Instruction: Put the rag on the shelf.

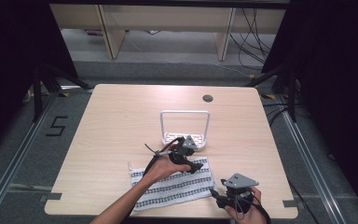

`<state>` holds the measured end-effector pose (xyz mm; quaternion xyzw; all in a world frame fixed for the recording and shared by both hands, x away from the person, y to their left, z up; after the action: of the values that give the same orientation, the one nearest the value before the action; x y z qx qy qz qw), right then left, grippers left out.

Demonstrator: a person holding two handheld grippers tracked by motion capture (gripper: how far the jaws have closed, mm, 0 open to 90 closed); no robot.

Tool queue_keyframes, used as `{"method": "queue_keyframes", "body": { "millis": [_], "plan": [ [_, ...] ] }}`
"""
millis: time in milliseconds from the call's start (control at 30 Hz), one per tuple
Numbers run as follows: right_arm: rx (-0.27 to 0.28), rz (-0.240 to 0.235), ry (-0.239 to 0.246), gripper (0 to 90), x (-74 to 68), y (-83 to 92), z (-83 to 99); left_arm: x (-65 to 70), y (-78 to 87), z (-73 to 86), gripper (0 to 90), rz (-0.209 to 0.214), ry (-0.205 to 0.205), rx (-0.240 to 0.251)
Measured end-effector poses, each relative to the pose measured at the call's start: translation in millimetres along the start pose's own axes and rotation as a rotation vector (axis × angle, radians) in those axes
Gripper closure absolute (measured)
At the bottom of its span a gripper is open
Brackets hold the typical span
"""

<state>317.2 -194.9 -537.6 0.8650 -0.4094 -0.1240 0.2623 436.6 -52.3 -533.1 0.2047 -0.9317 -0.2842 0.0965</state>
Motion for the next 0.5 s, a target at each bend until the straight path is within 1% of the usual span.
{"method": "queue_keyframes", "body": {
  "millis": [33,67,100,133,167,200,233,267,300,333,367,400,433,467,500],
  "plan": [
    [0.0,0.0,0.0,44.5,0.0,0.0,0.0,0.0,0.0,0.0,34.9,0.0,0.0,0.0],
    [-0.008,0.011,0.006,44.6,0.4,0.0,0.4,0.3,-2.6,-0.6,34.8,0.0,0.004,0.001],
    [-0.015,0.011,0.005,44.8,0.0,-0.1,0.9,-0.8,-5.5,-0.7,34.5,0.009,-0.019,-0.018],
    [-0.018,0.011,0.008,45.3,0.1,-0.5,1.2,-1.8,-6.8,-1.4,34.3,0.006,-0.032,-0.024],
    [-0.018,0.011,0.008,45.3,0.1,-0.5,1.2,-1.8,-6.8,-1.4,34.3,0.006,-0.032,-0.024],
    [-0.032,0.018,-0.022,45.8,0.3,-0.8,2.4,-3.4,-9.1,-3.9,34.6,0.01,-0.038,-0.022],
    [-0.032,0.018,-0.022,45.8,0.3,-0.8,2.4,-3.4,-9.1,-3.9,34.8,0.01,-0.038,-0.022],
    [-0.032,0.017,-0.024,45.9,1.0,-1.3,2.7,-2.3,-11.0,-5.2,34.8,0.014,-0.02,-0.011],
    [-0.029,0.013,-0.011,46.1,2.6,-2.3,3.1,-0.9,-13.0,-6.3,34.9,0.021,-0.005,0.001],
    [-0.029,0.011,-0.013,46.2,2.6,-2.8,3.1,-0.6,-14.6,-6.2,34.9,0.026,-0.002,-0.003],
    [-0.027,0.011,-0.008,46.3,2.8,-4.2,3.0,1.0,-17.4,-4.9,34.5,0.026,0.003,-0.024],
    [-0.027,0.011,-0.008,46.3,2.8,-4.2,3.0,1.0,-17.4,-4.9,34.7,0.026,0.003,-0.024],
    [-0.04,0.007,-0.024,46.6,1.6,-4.3,3.2,1.9,-20.0,-4.9,34.7,0.028,-0.002,-0.033],
    [-0.033,0.008,-0.012,46.6,2.7,-5.5,3.3,2.2,-21.8,-5.7,34.8,0.024,-0.007,-0.036],
    [-0.033,0.008,-0.012,46.6,2.7,-5.5,3.3,2.2,-21.8,-5.7,34.9,0.024,-0.007,-0.036]
  ]
}}
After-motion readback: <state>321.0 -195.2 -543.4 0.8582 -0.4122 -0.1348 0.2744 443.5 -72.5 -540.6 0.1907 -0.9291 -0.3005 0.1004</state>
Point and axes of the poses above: each handheld gripper's, and its own axes: y roughly backward along the jaws, z roughly out of its underside, x roughly to its right, the point moved 6 cm from there along -y, roughly forward along the jaws, and after that the axes turned 10 degrees about x, right-handed, at the moved point
